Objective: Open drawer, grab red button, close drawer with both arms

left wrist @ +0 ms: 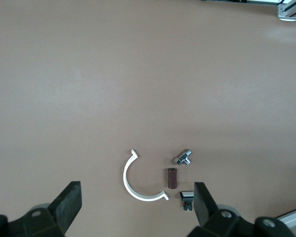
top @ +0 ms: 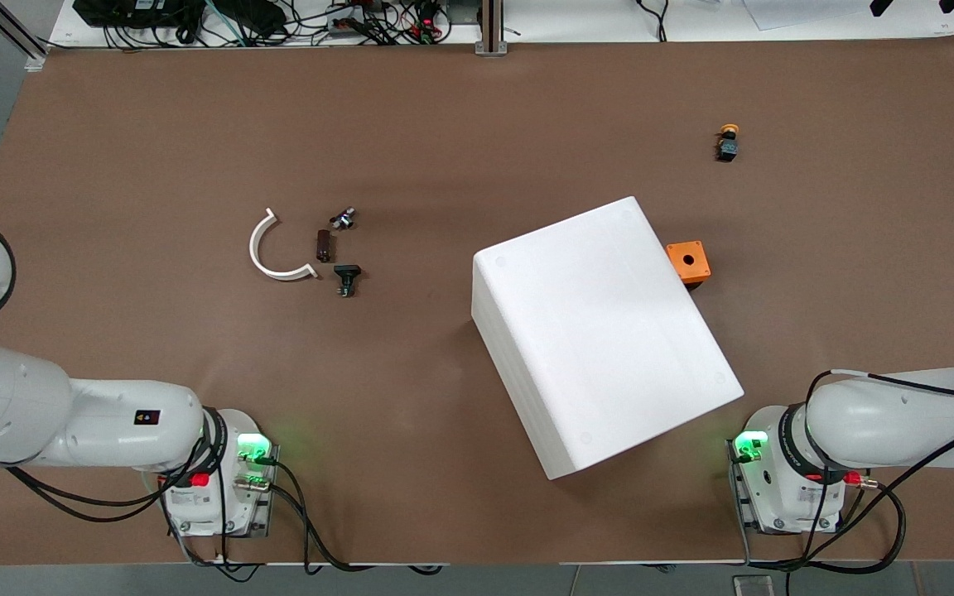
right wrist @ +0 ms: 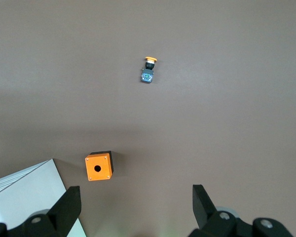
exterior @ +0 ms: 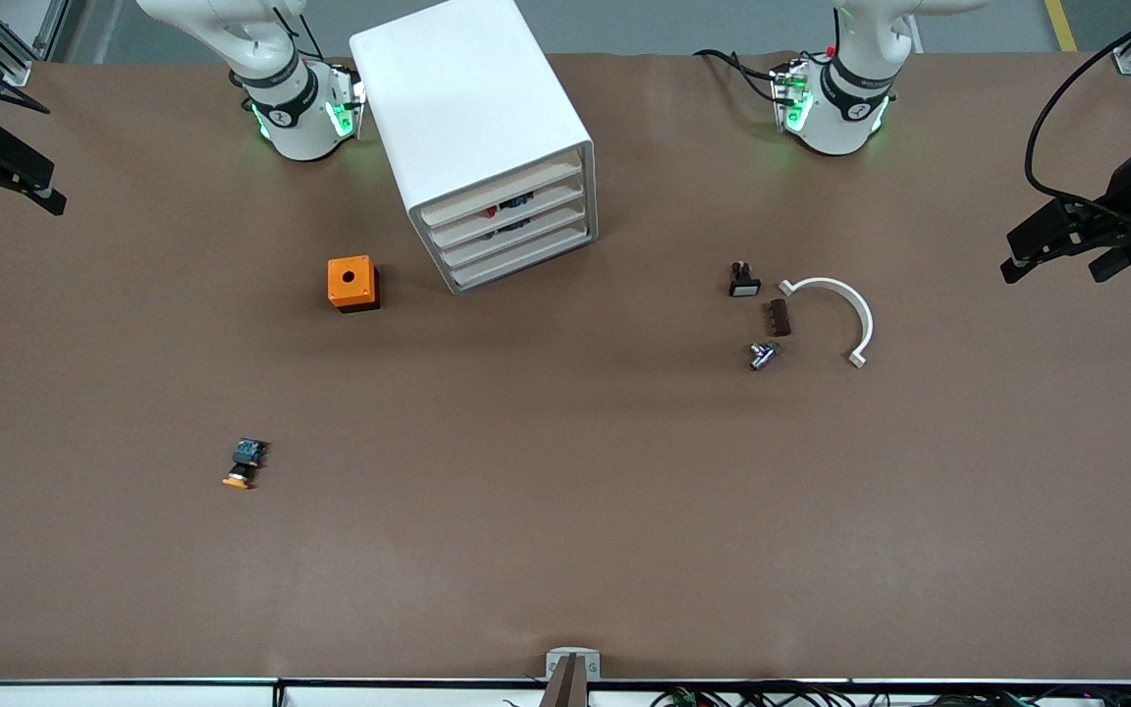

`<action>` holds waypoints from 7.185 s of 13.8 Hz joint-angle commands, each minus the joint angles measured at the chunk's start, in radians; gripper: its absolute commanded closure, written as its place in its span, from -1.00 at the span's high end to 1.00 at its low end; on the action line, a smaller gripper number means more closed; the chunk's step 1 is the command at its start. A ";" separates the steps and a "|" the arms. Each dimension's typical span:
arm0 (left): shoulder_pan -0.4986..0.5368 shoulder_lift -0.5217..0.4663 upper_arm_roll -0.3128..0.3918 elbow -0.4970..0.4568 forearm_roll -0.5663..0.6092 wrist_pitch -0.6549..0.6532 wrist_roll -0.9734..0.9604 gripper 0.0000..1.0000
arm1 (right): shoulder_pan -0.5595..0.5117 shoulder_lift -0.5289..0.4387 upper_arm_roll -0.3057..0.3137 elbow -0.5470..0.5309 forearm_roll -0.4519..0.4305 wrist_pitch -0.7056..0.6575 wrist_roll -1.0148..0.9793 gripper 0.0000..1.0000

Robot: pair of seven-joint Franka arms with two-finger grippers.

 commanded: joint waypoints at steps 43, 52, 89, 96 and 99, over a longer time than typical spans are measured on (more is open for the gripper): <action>-0.043 0.371 -0.005 -0.006 -0.095 0.063 -0.213 1.00 | 0.022 -0.034 0.009 -0.030 -0.035 0.001 0.077 1.00; -0.215 0.575 -0.012 0.153 -0.316 -0.086 -0.872 0.99 | 0.013 0.136 0.007 0.016 -0.050 -0.012 0.071 1.00; -0.532 0.957 -0.155 0.127 -0.947 -0.328 -2.229 -0.31 | 0.231 0.244 0.013 0.019 0.065 -0.014 0.767 1.00; -0.523 0.954 -0.153 0.121 -0.945 -0.336 -2.252 -0.77 | 0.295 0.249 0.012 0.019 0.063 0.009 0.889 1.00; -0.491 0.955 -0.143 0.124 -0.957 -0.336 -2.249 -0.81 | 0.292 0.252 0.012 0.019 0.065 0.032 0.887 1.00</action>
